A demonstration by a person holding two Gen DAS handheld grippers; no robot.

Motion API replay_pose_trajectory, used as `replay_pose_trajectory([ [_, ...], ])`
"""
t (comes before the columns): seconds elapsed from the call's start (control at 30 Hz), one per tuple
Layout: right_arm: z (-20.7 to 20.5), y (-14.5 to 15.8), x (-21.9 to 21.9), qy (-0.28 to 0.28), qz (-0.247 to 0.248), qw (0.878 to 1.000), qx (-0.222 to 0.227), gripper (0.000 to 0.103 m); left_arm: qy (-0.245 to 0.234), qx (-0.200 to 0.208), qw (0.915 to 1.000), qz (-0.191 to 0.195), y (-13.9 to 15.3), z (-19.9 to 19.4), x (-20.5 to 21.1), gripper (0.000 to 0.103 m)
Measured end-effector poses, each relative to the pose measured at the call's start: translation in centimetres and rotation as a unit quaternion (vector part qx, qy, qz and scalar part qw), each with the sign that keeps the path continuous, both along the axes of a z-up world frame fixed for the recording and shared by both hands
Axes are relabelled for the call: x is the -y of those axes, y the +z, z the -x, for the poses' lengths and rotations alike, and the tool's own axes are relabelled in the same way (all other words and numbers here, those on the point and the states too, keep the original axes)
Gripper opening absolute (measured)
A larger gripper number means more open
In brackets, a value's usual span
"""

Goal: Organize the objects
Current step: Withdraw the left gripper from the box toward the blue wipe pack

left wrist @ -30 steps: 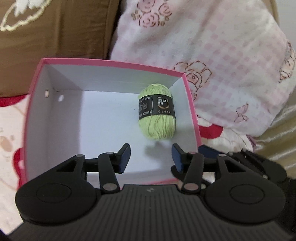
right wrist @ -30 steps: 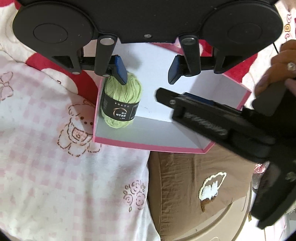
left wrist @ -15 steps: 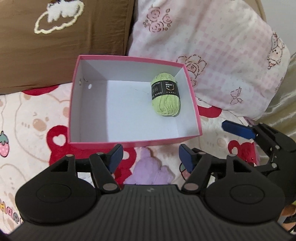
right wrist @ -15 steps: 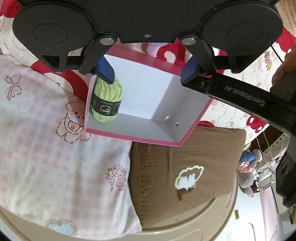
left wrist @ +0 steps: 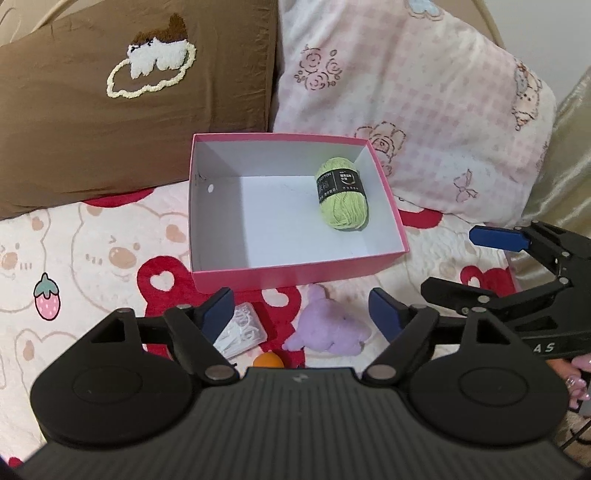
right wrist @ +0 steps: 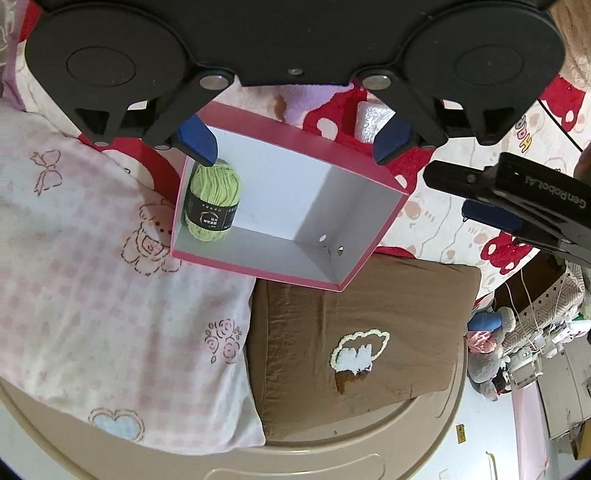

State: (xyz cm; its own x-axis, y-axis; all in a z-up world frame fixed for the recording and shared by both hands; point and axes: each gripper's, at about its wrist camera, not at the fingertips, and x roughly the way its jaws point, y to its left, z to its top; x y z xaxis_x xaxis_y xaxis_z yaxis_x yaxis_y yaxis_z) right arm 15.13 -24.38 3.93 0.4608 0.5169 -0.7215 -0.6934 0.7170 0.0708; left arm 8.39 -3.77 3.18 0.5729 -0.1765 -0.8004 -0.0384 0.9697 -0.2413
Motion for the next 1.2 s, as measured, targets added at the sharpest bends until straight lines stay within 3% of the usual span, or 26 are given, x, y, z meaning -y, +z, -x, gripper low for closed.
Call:
replay_pose_trajectory([
  [0.3, 2.6, 0.1, 1.1, 0.022, 0.002, 1.000, -0.012, 0.094, -0.042, 0.019, 0.9987, -0.019, -0.1, 1.9, 1.0, 0.096],
  [0.67, 6.0, -0.8, 1.9, 0.075, 0.018, 0.997, -0.010, 0.093, -0.036, 0.006, 0.9993, 0.010, -2.8, 4.3, 0.7, 0.096],
  [0.87, 6.7, -1.8, 2.4, 0.095, 0.027, 0.995, -0.033, 0.093, -0.044, -0.004, 0.9989, 0.017, -4.7, 5.2, 1.1, 0.096],
  [1.0, 6.6, -3.2, 2.9, 0.095, 0.035, 0.993, -0.058, 0.093, -0.046, -0.001, 0.9989, -0.002, -6.1, 5.7, 1.8, 0.096],
  [1.2, 6.7, -5.1, 3.0, 0.086, 0.048, 0.991, -0.087, 0.093, -0.089, -0.001, 0.9960, 0.001, -8.2, 6.7, 2.7, 0.096],
])
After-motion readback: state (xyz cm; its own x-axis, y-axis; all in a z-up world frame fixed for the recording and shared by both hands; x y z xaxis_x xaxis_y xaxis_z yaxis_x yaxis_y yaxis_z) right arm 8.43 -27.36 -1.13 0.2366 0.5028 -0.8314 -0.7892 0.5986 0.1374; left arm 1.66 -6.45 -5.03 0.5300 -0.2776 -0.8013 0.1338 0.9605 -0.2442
